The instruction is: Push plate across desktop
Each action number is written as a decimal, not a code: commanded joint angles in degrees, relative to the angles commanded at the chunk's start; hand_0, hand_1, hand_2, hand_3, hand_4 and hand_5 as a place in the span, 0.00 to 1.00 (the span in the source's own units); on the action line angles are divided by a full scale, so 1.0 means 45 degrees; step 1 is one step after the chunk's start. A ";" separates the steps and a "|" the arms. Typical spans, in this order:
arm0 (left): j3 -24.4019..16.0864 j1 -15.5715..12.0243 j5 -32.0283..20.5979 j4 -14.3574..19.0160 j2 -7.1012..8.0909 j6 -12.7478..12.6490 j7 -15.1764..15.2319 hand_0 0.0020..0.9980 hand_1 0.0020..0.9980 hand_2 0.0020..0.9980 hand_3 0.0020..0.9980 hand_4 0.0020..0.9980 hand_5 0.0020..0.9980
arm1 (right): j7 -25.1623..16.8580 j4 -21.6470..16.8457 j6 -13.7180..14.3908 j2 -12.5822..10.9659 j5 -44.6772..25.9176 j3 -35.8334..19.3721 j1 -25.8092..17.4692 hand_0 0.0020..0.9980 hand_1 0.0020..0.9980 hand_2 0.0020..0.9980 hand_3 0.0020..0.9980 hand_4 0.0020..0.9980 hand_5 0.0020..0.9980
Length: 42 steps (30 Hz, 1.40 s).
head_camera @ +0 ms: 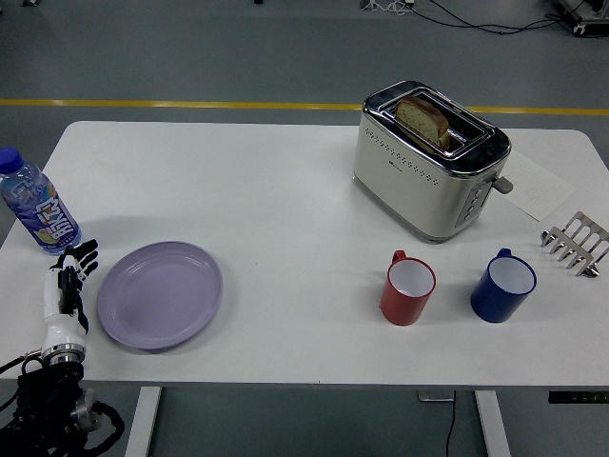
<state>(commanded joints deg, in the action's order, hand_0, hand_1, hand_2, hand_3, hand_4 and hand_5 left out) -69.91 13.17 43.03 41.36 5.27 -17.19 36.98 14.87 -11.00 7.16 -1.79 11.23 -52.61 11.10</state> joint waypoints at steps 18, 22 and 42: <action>0.0218 -0.0103 -0.0504 -0.0053 -0.0142 -0.0129 0.0000 0.74 0.76 0.74 0.61 0.39 1.00 | 0.0174 -0.0061 -0.0036 0.0034 0.0111 -0.0051 0.0021 0.65 0.63 0.69 0.60 0.43 0.25; 0.0348 -0.0076 -0.0463 0.0039 -0.0148 -0.0143 0.0000 0.74 0.76 0.73 0.61 0.38 1.00 | 0.0225 -0.0083 -0.0048 0.0057 0.0153 -0.0052 0.0041 0.65 0.63 0.69 0.60 0.43 0.25; 0.0922 0.0308 -0.0913 -0.0208 -0.0439 -0.0393 0.0000 0.73 0.75 0.73 0.61 0.38 1.00 | 0.0455 -0.0206 -0.0099 0.0153 0.0093 0.0159 0.0031 0.64 0.63 0.68 0.60 0.43 0.25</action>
<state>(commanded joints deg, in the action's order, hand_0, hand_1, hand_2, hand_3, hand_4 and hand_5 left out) -65.76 14.56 38.92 40.42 3.30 -18.96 36.98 16.91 -11.93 6.72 -1.10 11.65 -51.89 11.24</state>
